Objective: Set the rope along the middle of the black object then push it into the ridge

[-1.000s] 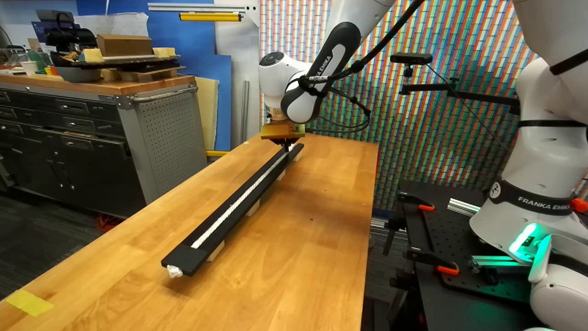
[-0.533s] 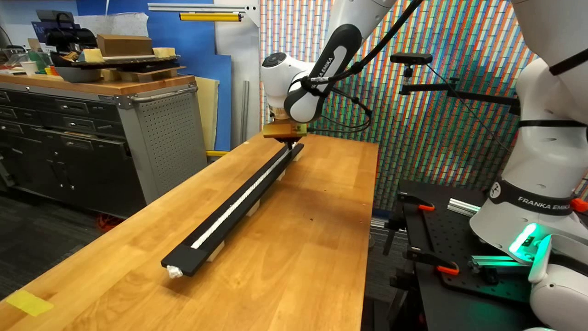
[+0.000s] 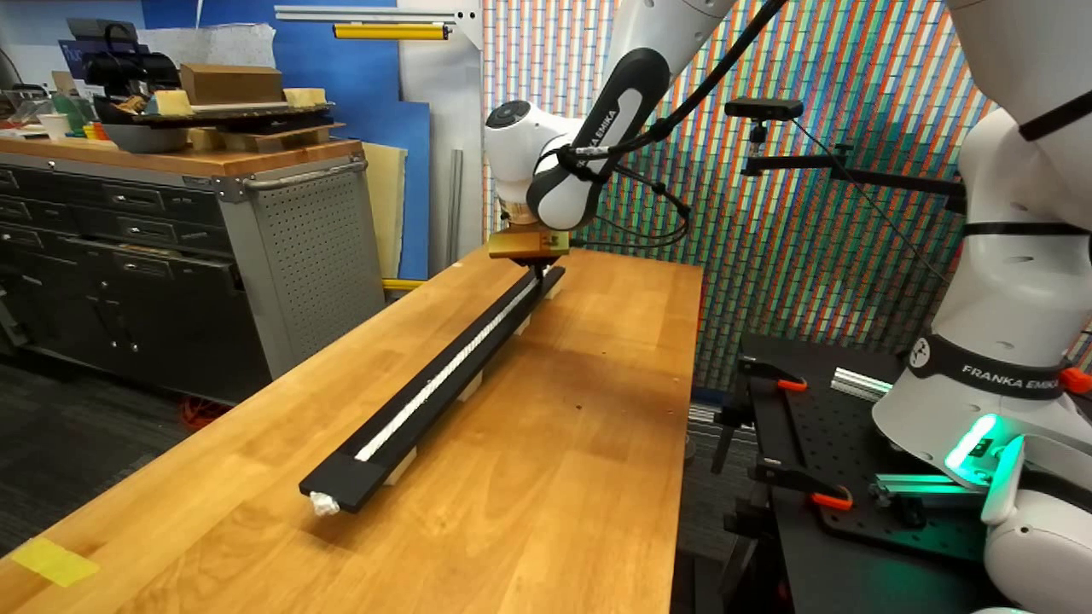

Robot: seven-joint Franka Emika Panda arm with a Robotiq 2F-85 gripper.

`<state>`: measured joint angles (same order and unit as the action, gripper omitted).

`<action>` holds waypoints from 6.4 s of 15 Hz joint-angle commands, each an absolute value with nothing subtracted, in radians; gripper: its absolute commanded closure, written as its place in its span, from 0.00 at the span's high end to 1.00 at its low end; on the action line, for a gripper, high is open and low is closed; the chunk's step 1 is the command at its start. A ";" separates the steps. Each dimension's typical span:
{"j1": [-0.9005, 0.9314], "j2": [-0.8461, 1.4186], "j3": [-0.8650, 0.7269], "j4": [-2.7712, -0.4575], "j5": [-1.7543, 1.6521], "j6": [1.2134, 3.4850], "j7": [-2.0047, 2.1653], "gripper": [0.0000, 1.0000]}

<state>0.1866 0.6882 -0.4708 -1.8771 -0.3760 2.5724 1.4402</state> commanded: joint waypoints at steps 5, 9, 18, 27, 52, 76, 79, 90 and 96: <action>0.149 0.782 -0.442 -1.773 -0.387 2.466 1.446 0.00; 0.154 0.773 -0.445 -1.767 -0.394 2.466 1.457 0.00; 0.176 0.751 -0.483 -1.783 -0.419 2.493 1.524 0.00; 0.157 0.778 -0.499 -1.743 -0.467 2.491 1.634 0.00; 0.069 0.837 -0.404 -1.659 -0.436 2.400 1.512 0.00; 0.104 0.827 -0.483 -1.673 -0.502 2.429 1.756 0.00; 0.089 0.852 -0.468 -1.657 -0.491 2.409 1.734 0.00; 0.107 0.819 -0.476 -1.675 -0.513 2.413 1.755 0.00; 0.171 0.726 -0.511 -1.739 -0.570 2.465 1.809 0.00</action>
